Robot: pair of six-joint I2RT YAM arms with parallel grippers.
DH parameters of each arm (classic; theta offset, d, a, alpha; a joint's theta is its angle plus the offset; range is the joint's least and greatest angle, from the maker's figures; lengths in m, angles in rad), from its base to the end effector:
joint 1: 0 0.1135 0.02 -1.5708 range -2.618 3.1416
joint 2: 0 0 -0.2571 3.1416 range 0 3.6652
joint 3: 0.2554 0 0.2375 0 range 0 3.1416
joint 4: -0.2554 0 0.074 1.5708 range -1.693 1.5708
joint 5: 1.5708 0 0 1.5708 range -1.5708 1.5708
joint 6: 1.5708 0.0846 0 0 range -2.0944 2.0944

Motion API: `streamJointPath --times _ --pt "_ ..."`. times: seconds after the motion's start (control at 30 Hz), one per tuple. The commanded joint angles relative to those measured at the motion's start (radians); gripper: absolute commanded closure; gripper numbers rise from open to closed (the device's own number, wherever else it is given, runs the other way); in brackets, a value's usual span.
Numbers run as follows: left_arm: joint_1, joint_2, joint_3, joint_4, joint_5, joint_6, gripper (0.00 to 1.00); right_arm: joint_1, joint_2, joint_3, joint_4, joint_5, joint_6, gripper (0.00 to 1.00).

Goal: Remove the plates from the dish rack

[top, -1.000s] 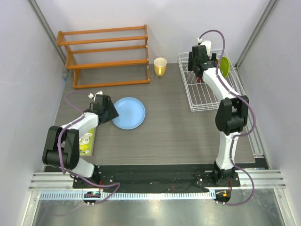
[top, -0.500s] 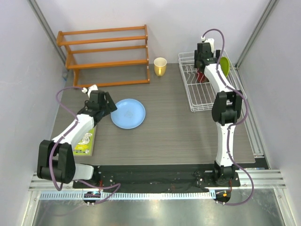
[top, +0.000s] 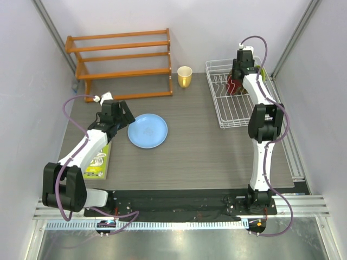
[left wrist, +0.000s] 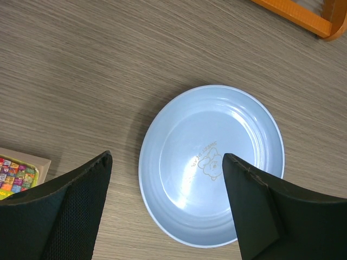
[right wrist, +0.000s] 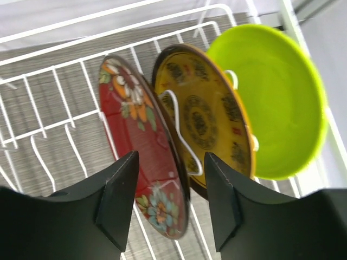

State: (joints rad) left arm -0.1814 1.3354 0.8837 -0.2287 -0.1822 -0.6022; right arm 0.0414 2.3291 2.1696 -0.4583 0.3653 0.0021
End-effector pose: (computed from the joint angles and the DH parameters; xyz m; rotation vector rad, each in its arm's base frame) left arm 0.3128 -0.0418 0.2183 -0.5645 2.1749 -0.2195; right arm 0.5587 -0.0071 0.2343 0.1632 2.1599 -0.3740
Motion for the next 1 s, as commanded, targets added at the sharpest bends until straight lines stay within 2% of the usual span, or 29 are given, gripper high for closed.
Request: streamJointPath --times 0.0,0.1,0.13,0.2,0.37,0.47,0.6,0.63,0.77,0.97 --pt "0.0 -0.002 0.029 0.029 0.006 0.018 0.17 -0.026 0.022 0.044 0.033 -0.114 0.044 0.45" --pt "0.0 -0.001 0.024 0.029 0.001 0.019 0.17 -0.029 0.036 0.045 0.036 -0.155 0.049 0.62" --pt "0.0 0.002 0.026 0.029 0.001 0.019 0.17 -0.028 0.039 0.045 0.038 -0.158 0.047 0.79" --pt "0.0 0.001 0.024 0.028 0.0 0.019 0.18 -0.028 0.039 0.038 0.047 -0.169 0.033 0.98" --pt "0.0 -0.001 0.023 0.032 -0.005 0.013 0.18 -0.015 -0.033 -0.081 0.141 -0.095 0.021 0.99" --pt "0.0 -0.001 0.024 0.035 -0.005 0.01 0.18 0.023 -0.092 -0.137 0.197 0.044 0.004 0.99" --pt "0.0 -0.004 0.031 0.034 0.004 0.008 0.18 0.106 -0.134 -0.171 0.307 0.303 -0.181 0.99" --pt "0.0 -0.007 0.034 0.031 0.007 0.009 0.18 0.116 -0.14 -0.181 0.332 0.407 -0.209 0.99" --pt "0.0 -0.027 0.046 0.019 0.018 0.021 0.18 0.146 -0.203 -0.212 0.386 0.562 -0.266 0.99" --pt "0.0 -0.053 0.061 0.011 0.056 0.033 0.16 0.175 -0.37 -0.33 0.446 0.626 -0.303 0.99"
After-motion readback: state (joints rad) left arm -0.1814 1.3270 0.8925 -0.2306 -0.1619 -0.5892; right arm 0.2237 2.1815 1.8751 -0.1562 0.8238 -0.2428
